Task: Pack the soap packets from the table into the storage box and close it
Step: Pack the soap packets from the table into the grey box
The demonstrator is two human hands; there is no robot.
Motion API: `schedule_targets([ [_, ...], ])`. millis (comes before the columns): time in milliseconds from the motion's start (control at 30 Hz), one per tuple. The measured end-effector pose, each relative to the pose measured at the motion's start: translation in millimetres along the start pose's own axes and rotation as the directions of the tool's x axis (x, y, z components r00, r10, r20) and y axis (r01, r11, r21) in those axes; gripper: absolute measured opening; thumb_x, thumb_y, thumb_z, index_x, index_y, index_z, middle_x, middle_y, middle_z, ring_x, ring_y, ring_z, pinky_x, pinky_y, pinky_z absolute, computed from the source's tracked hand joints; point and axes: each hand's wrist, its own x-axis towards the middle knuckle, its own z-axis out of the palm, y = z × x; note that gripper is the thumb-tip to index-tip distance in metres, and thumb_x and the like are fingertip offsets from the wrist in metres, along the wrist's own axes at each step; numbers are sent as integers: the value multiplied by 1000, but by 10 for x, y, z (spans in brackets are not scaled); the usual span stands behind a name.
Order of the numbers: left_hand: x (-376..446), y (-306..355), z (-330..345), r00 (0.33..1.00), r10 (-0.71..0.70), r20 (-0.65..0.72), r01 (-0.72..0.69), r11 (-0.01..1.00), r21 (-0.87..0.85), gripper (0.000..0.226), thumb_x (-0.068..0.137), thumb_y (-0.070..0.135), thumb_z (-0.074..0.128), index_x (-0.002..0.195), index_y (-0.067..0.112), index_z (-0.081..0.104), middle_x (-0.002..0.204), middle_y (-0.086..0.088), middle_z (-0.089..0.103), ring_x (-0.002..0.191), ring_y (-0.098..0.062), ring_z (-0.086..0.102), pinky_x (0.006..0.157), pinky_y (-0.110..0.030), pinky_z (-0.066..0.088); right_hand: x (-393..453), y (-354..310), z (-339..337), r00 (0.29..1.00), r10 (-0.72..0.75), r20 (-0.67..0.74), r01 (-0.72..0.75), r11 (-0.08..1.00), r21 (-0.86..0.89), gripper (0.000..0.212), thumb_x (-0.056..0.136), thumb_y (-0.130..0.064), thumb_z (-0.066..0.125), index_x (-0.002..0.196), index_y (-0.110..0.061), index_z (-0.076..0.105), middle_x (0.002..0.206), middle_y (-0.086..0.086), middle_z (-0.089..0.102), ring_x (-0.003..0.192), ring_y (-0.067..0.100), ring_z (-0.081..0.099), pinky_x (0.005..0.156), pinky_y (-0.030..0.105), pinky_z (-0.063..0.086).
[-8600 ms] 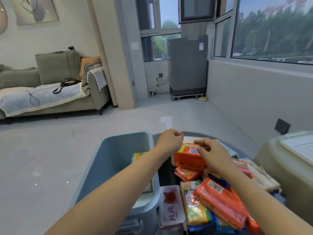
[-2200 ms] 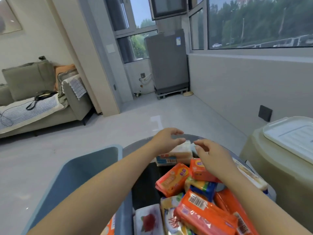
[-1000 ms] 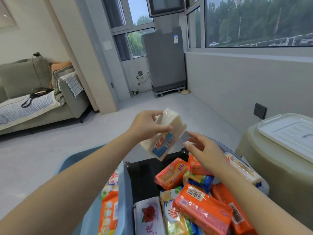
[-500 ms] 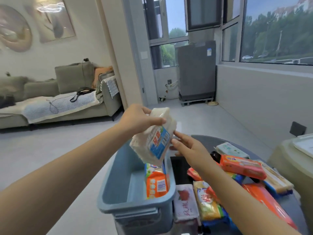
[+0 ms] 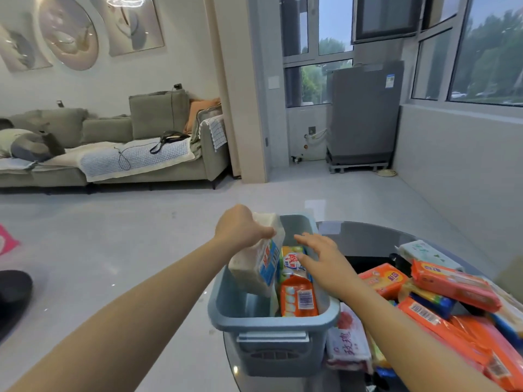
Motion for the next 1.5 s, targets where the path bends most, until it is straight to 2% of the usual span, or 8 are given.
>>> schedule_targets([
  [100,13,-26,192,1000,11,0,-11,995,96,40,69,48,70,81,11,58,70,0,56,65,-16,55,46,-25,34,29,57,16,999,-8,39,9,999,-40,49,93,-25,47,139,-34,33,155,-6,16,142,14,7,113,38,16],
  [333,44,-45,538,1000,27,-4,-24,944,328,33,84,42,60,98,12,60,82,-1,58,71,-16,54,56,-24,38,23,65,4,997,-15,70,19,998,-62,49,93,-28,48,139,-31,32,154,-8,17,142,12,3,113,39,16],
  [467,107,-76,689,1000,1,25,-10,933,360,35,86,39,57,108,11,59,103,-5,66,87,-19,62,59,-25,39,10,68,-2,997,-22,70,23,999,-23,49,93,-25,49,139,-29,33,153,-8,19,141,10,3,112,36,17],
  [667,179,-142,837,998,-34,50,16,943,331,43,84,42,61,116,13,57,110,-5,65,94,-20,62,66,-28,45,17,80,14,998,-20,61,21,1000,-10,50,91,-25,50,138,-30,33,152,-9,21,141,10,4,112,36,18],
  [1000,218,-217,867,975,-115,192,36,926,375,44,90,49,47,106,11,62,103,-6,67,78,-19,55,64,-28,43,1,66,19,998,-25,54,25,1000,-4,49,91,-25,51,137,-30,36,151,-10,24,140,8,5,111,35,19],
  [1167,229,-239,897,938,-133,319,9,933,361,47,91,50,42,113,12,60,108,-6,64,93,-21,58,72,-29,43,-2,71,13,998,-31,46,30,1000,7,48,91,-25,50,137,-29,36,151,-11,24,140,7,4,110,33,19],
  [1367,274,-221,894,946,-157,283,93,969,228,33,93,42,46,89,12,58,88,-4,60,76,-18,54,65,-27,42,6,88,25,999,-32,43,31,999,7,48,91,-25,51,137,-30,36,150,-11,24,140,6,4,109,32,20],
  [1500,199,-166,886,941,-148,303,66,962,266,48,93,50,40,109,10,62,108,-8,66,93,-22,61,74,-30,47,9,93,32,999,-29,33,29,1000,10,48,91,-26,51,136,-31,37,151,-11,23,140,7,5,108,30,21],
])
